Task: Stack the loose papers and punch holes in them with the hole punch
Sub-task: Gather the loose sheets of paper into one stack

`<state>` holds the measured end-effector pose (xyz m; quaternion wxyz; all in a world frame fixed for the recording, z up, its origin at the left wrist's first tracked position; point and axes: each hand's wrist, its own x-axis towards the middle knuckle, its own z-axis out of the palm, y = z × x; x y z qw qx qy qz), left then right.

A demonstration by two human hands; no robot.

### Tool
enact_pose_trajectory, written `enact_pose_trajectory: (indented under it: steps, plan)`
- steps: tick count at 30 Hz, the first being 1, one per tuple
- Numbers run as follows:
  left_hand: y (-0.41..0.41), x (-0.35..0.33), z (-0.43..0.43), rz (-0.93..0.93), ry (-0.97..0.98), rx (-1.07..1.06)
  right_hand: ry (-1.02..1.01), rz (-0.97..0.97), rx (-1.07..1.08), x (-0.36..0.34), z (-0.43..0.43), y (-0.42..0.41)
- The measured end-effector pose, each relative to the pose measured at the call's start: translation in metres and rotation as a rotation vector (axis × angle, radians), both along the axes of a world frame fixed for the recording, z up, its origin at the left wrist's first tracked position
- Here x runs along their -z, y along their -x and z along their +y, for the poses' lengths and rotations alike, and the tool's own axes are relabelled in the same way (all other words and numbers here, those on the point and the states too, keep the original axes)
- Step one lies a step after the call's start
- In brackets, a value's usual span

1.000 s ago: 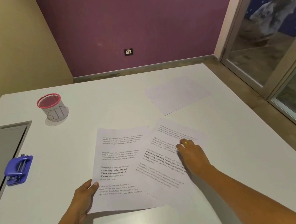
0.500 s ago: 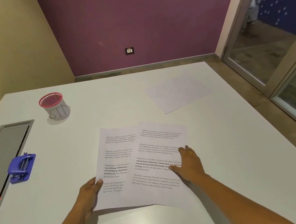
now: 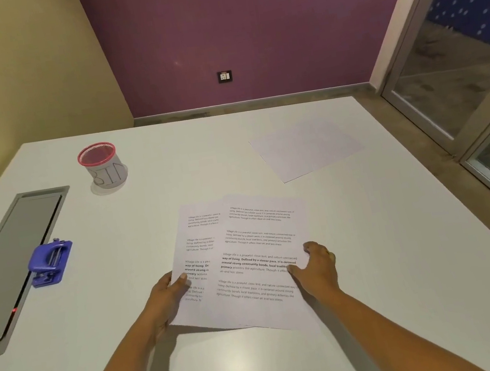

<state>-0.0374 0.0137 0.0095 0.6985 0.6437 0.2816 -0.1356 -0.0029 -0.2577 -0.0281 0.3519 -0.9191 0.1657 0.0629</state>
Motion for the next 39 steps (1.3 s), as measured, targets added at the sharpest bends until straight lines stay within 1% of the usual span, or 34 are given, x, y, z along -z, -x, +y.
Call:
enact_pose_trajectory:
  steps: [3,8,12,14,16,19,21,25,26,29,32,36,39]
  plan:
    - [-0.006,-0.004,-0.002,0.013,0.019,0.002,-0.033,0.005,-0.085,0.001,0.009,-0.002]
    - [-0.011,-0.003,-0.009,0.013,0.035,0.021,-0.056,0.066,-0.214,0.002,0.028,-0.009]
    - [-0.011,0.0,-0.008,0.009,0.003,0.038,-0.115,0.094,-0.296,0.0,0.036,-0.011]
    - [-0.011,0.0,-0.007,-0.007,0.04,0.025,-0.184,0.067,-0.262,-0.001,0.036,-0.012]
    - [-0.013,-0.001,-0.005,-0.033,0.069,0.026,-0.236,0.025,-0.185,-0.004,0.033,-0.012]
    - [-0.013,-0.006,-0.002,-0.082,0.107,0.043,-0.297,0.014,-0.066,-0.01,0.027,-0.013]
    - [-0.013,-0.012,-0.002,-0.113,0.123,0.069,-0.405,0.052,0.006,-0.016,0.025,-0.016]
    - [-0.012,-0.018,0.0,-0.13,0.217,0.146,-0.866,0.18,0.141,-0.034,0.02,-0.025]
    - [-0.012,-0.02,0.0,-0.125,0.232,0.184,-0.926,0.189,0.136,-0.037,0.017,-0.027]
    - [-0.014,-0.026,0.0,-0.121,0.246,0.288,-0.913,0.155,0.041,-0.043,0.01,-0.031]
    - [-0.019,-0.033,0.001,-0.153,0.216,0.295,-0.874,0.119,-0.038,-0.048,0.007,-0.032]
    - [-0.029,-0.038,-0.004,-0.241,0.17,0.078,-0.854,0.036,-0.075,-0.051,0.009,-0.03]
    - [-0.033,-0.041,-0.014,-0.294,0.007,-0.024,-0.795,-0.038,-0.064,-0.05,0.014,-0.033]
